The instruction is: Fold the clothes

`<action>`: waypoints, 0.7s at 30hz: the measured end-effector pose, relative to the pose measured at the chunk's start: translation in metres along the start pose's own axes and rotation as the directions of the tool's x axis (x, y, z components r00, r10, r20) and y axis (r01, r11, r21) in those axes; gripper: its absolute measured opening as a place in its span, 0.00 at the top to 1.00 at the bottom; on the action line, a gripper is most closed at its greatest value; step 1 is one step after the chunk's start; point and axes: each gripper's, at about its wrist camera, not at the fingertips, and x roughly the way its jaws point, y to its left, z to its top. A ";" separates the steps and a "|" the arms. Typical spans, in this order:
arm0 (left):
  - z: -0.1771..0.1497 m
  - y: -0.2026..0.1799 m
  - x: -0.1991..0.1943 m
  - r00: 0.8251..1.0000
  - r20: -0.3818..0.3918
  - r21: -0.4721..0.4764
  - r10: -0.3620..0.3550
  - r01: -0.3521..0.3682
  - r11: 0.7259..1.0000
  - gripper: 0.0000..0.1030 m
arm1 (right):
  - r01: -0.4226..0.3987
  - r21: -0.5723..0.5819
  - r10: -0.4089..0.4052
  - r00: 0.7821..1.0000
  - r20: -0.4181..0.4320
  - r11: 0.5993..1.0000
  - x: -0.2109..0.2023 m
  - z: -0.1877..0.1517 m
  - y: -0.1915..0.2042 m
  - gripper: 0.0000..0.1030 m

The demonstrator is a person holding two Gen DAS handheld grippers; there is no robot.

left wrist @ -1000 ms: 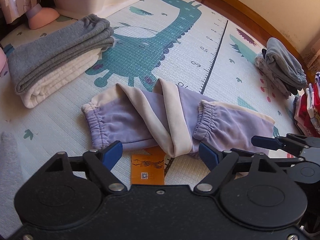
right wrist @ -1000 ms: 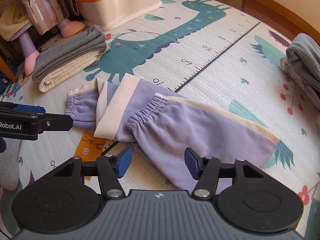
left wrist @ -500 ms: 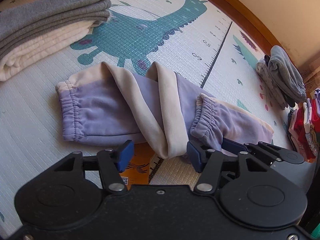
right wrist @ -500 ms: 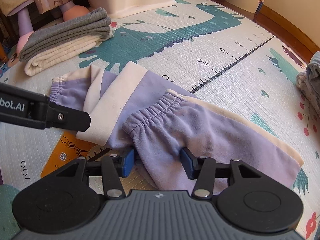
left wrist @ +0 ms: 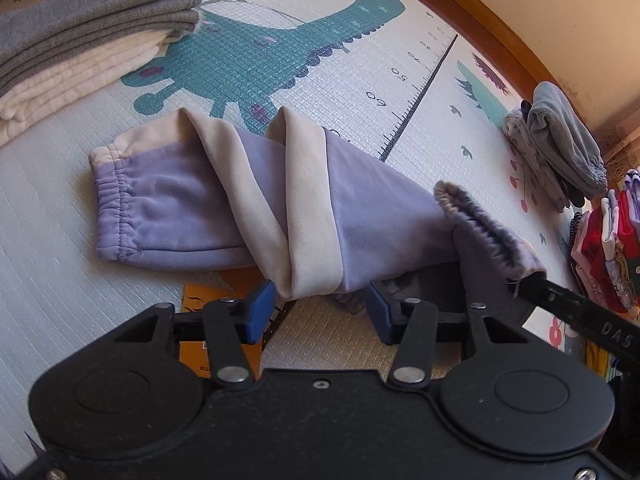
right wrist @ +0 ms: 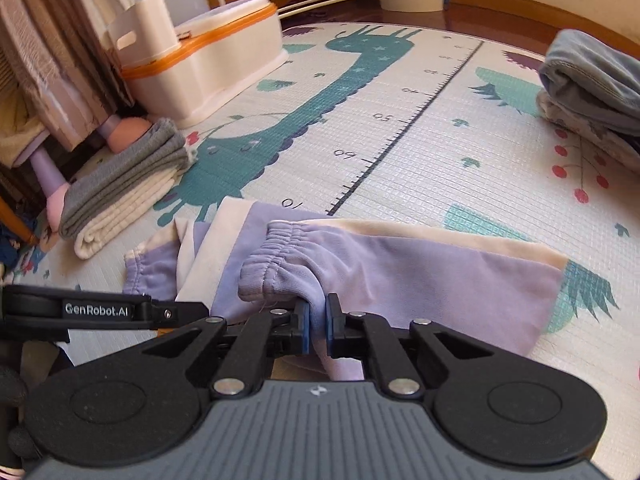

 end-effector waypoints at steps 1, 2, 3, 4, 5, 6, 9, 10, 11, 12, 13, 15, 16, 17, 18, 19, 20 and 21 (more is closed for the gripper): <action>-0.002 -0.002 -0.001 1.000 -0.001 0.001 0.002 -0.002 1.000 0.52 | -0.002 0.042 0.001 1.000 0.013 0.999 -0.007 0.002 -0.008 0.91; -0.004 -0.004 -0.001 1.000 -0.004 0.005 0.003 -0.003 1.000 0.52 | -0.004 0.084 0.002 1.000 0.026 0.996 -0.014 0.003 -0.016 0.91; -0.006 -0.006 -0.002 1.000 -0.006 0.010 0.005 -0.005 1.000 0.52 | -0.006 0.126 0.002 0.999 0.039 0.992 -0.021 0.005 -0.024 0.92; -0.008 -0.008 -0.002 1.000 -0.008 0.014 0.008 -0.008 1.000 0.52 | -0.010 0.168 0.001 0.999 0.052 0.986 -0.027 0.007 -0.032 0.92; -0.010 -0.010 -0.002 1.000 -0.010 0.016 0.009 -0.009 1.000 0.52 | -0.008 0.221 -0.006 0.998 0.066 0.975 -0.035 0.007 -0.044 0.92; -0.011 -0.012 -0.003 1.000 -0.011 0.019 0.009 -0.009 1.000 0.52 | -0.006 0.269 -0.015 0.997 0.078 0.963 -0.042 0.006 -0.055 0.92; -0.015 -0.019 -0.003 1.000 -0.016 0.035 0.010 -0.009 0.999 0.52 | 0.008 0.393 -0.055 0.993 0.108 0.919 -0.062 -0.003 -0.091 0.92; -0.017 -0.021 -0.003 1.000 -0.018 0.041 0.010 -0.010 0.999 0.52 | 0.015 0.421 -0.069 0.991 0.113 0.907 -0.067 -0.006 -0.101 0.92; -0.018 -0.024 -0.004 1.000 -0.019 0.046 0.011 -0.010 0.999 0.52 | 0.022 0.449 -0.084 0.989 0.119 0.893 -0.072 -0.011 -0.111 0.92; -0.019 -0.026 -0.004 1.000 -0.021 0.051 0.011 -0.010 0.999 0.52 | 0.028 0.473 -0.096 0.988 0.122 0.881 -0.077 -0.014 -0.120 0.92; -0.020 -0.028 -0.003 1.000 -0.023 0.056 0.011 -0.010 0.998 0.52 | 0.033 0.494 -0.108 0.987 0.123 0.869 -0.082 -0.018 -0.128 0.92; -0.024 -0.032 -0.002 1.000 -0.028 0.065 0.014 -0.012 0.998 0.52 | 0.043 0.532 -0.128 0.984 0.125 0.845 -0.090 -0.024 -0.142 0.93; -0.025 -0.034 -0.001 0.999 -0.030 0.069 0.016 -0.014 0.997 0.52 | 0.049 0.546 -0.140 0.982 0.126 0.836 -0.094 -0.027 -0.149 0.93; -0.027 -0.036 -0.001 0.999 -0.032 0.072 0.018 -0.016 0.997 0.52 | 0.057 0.558 -0.152 0.980 0.125 0.828 -0.097 -0.030 -0.156 0.93; -0.028 -0.037 0.000 0.999 -0.034 0.074 0.020 -0.017 0.997 0.52 | 0.064 0.570 -0.164 0.979 0.125 0.819 -0.100 -0.033 -0.162 0.93; -0.029 -0.038 0.001 0.999 -0.037 0.077 0.022 -0.019 0.997 0.52 | 0.072 0.581 -0.175 0.977 0.124 0.811 -0.104 -0.035 -0.170 0.93; -0.031 -0.040 0.002 0.999 -0.039 0.080 0.024 -0.021 0.997 0.52 | 0.079 0.589 -0.186 0.975 0.123 0.805 -0.108 -0.038 -0.176 0.93; -0.032 -0.040 0.003 0.999 -0.039 0.079 0.027 -0.024 0.997 0.52 | 0.085 0.595 -0.194 0.973 0.123 0.800 -0.110 -0.039 -0.180 0.93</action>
